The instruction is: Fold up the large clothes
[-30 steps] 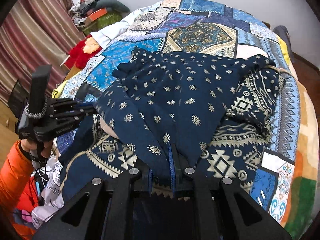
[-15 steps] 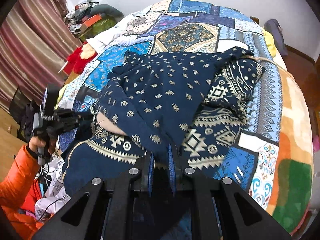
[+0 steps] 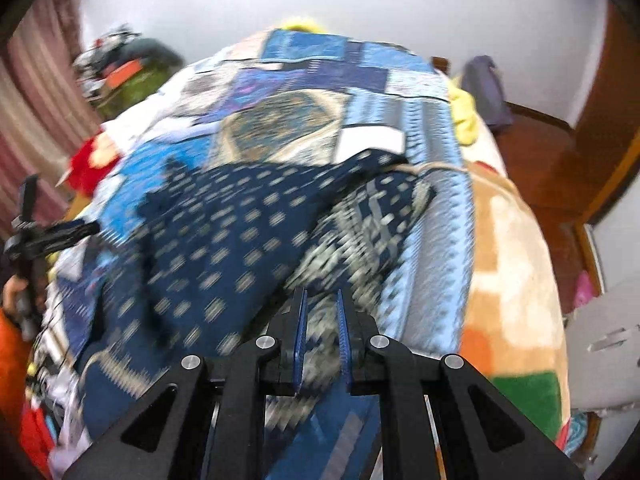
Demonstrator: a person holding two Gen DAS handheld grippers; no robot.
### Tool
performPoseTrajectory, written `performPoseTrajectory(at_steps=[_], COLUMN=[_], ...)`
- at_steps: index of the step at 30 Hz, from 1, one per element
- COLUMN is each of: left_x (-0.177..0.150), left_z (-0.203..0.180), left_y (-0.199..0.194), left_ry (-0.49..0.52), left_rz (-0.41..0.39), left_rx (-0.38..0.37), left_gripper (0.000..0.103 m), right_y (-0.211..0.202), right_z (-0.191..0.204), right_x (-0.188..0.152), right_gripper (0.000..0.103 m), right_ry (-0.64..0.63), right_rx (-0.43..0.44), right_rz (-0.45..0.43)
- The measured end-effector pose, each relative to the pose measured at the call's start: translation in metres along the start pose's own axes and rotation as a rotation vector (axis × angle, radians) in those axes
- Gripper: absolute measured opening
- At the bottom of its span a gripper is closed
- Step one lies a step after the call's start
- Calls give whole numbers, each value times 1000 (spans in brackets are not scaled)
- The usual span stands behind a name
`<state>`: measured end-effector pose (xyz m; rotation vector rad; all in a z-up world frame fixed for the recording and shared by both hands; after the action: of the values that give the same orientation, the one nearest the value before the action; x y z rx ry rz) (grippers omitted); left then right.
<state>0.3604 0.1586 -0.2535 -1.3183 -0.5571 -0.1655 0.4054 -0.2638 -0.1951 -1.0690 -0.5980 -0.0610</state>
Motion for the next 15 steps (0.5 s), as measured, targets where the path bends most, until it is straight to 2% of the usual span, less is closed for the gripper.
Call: performPoseTrajectory(at_steps=[3,7,10,11,12,14,15], left_x=[6,9,12,15,17,25,29], left_z=[-5,-11,-12,-12,-12,-12,-11], left_y=[16,38,57,64,70,85,91], left_ry=[11,53,76,76,73,50,38], left_rz=[17,41,55,64,74,95,100], left_rx=[11,20,29,27,23,9,-1], left_gripper=[73,73,73,73,73,73,73], right_y=[37,83,85,83,81,77,73], right_z=[-26,-61,-70,-71,-75,-80,-84], right_x=[17,12,7,7,7,6,7], right_gripper=[10,10,11,14,23,50,71], right_ry=[50,65,69,69,68,48,23], right_rx=[-63,-193,-138,-129,-133,-180,-246], right_rz=[31,140,114,114,114,111,107])
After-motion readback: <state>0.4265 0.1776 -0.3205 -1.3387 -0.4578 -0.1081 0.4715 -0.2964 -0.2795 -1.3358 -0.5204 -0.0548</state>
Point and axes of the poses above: each gripper's, at about its wrist camera, not at the fingertips, and y roughly the way its jaws point, z to its left, x to its top, the point moved 6 cm from there along y, roughly the way its jaws point, and after that the axes turned 15 degrees about x, right-handed, at the moved point
